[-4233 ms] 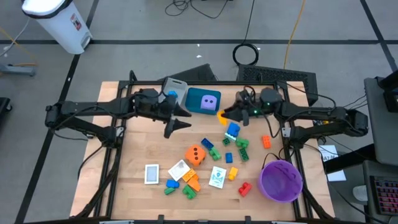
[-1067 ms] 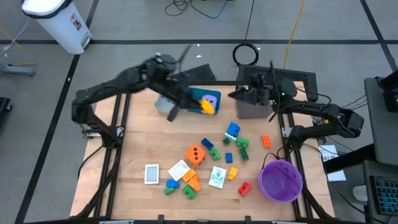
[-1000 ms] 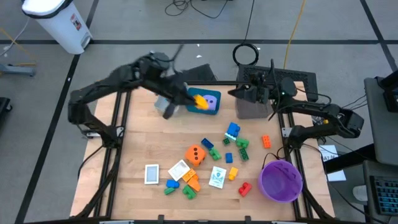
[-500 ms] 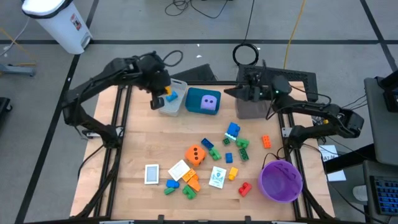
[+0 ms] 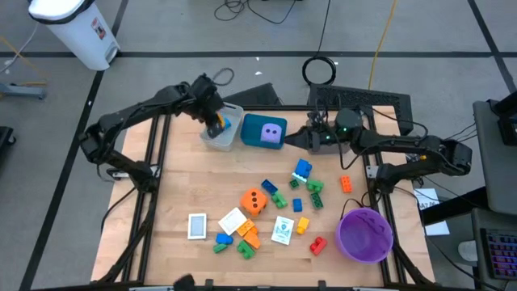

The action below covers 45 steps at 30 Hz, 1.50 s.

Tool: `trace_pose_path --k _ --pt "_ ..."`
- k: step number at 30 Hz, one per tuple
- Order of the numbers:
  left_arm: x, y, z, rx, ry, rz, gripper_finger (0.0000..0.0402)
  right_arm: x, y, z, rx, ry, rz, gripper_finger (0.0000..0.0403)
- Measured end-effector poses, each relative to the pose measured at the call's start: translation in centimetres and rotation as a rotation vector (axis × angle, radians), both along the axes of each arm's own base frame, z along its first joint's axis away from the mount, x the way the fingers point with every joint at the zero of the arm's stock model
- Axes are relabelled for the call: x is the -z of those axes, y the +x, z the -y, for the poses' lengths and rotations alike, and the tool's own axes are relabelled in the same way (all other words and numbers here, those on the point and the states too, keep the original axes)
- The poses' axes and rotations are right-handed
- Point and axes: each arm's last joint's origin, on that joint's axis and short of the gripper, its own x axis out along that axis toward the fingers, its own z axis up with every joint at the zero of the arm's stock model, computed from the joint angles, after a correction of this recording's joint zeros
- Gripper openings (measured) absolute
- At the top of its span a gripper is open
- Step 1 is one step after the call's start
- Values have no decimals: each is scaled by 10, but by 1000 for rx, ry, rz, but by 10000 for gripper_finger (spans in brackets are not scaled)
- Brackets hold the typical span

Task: Pick & Place Toys
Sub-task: Put the yellow game piece into the gray bin, then put the orange game piece into the gray bin

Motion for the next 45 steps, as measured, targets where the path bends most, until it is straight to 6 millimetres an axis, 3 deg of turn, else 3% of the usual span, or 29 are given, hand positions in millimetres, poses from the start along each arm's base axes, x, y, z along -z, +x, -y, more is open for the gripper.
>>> trace_pose_path --k 3,6,15,24,38,45 --pt "6 -7 -17 -181 36 28 9 1 2 -3 18 -17 -10 210" --pt "12 -9 -30 -255 48 45 4 1 2 -4 32 -28 -8 210" --pt "48 9 -50 -295 10 13 7 2 2 -4 32 -32 -14 210" --pt "64 12 -58 -339 19 -46 8 6 2 -4 30 -48 -51 210" --pt "60 8 -63 -387 19 -13 93 7 2 -4 30 -71 -64 210" --pt "20 6 -59 -346 39 126 107 7 2 -4 30 -89 -63 210"
